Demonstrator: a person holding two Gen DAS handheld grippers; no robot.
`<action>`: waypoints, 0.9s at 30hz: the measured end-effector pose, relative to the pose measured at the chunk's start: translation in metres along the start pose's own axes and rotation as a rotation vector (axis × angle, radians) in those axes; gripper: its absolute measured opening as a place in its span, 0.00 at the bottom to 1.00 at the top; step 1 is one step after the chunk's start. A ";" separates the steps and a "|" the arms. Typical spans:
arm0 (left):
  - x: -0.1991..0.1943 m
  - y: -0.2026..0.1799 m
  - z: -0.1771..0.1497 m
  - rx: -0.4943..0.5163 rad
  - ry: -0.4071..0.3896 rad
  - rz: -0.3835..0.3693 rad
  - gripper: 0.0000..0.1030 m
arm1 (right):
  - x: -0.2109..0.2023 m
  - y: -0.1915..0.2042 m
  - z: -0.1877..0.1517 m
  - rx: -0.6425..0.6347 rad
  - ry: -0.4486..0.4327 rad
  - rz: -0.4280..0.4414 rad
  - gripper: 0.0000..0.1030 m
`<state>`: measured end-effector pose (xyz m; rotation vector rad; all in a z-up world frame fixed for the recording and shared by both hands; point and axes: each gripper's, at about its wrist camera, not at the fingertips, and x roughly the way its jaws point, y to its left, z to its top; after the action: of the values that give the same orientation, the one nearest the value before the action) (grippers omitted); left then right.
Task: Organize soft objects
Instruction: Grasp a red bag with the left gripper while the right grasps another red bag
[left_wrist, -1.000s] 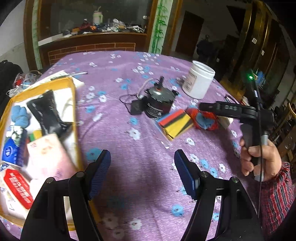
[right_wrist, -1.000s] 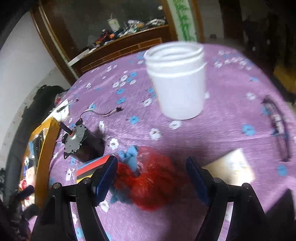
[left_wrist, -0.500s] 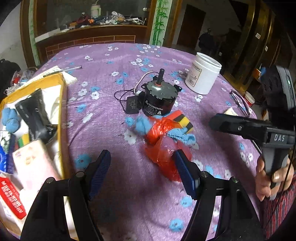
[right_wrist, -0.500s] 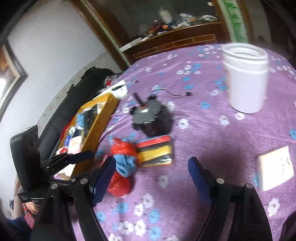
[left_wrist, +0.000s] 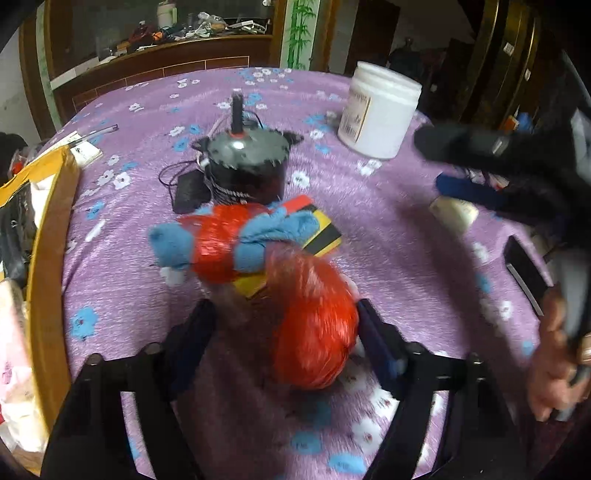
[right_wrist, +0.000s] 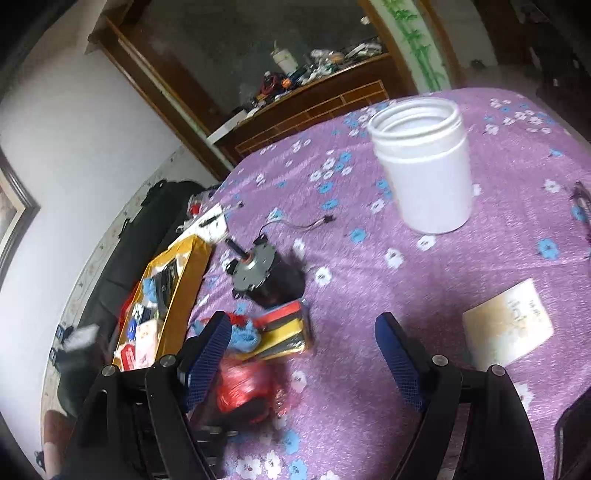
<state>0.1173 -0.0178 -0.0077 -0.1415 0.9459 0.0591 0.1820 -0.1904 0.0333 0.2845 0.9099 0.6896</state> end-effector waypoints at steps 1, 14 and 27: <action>0.004 -0.002 -0.001 0.000 -0.001 0.002 0.51 | 0.000 -0.001 0.001 0.007 -0.003 -0.002 0.80; -0.064 0.030 -0.056 -0.022 -0.137 0.032 0.35 | 0.018 0.029 -0.010 -0.138 0.040 0.012 0.80; -0.087 0.068 -0.074 -0.131 -0.189 -0.081 0.35 | 0.072 0.104 -0.041 -0.287 0.210 -0.003 0.59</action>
<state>-0.0007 0.0391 0.0132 -0.2901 0.7469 0.0581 0.1351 -0.0675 0.0155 -0.0456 0.9957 0.8475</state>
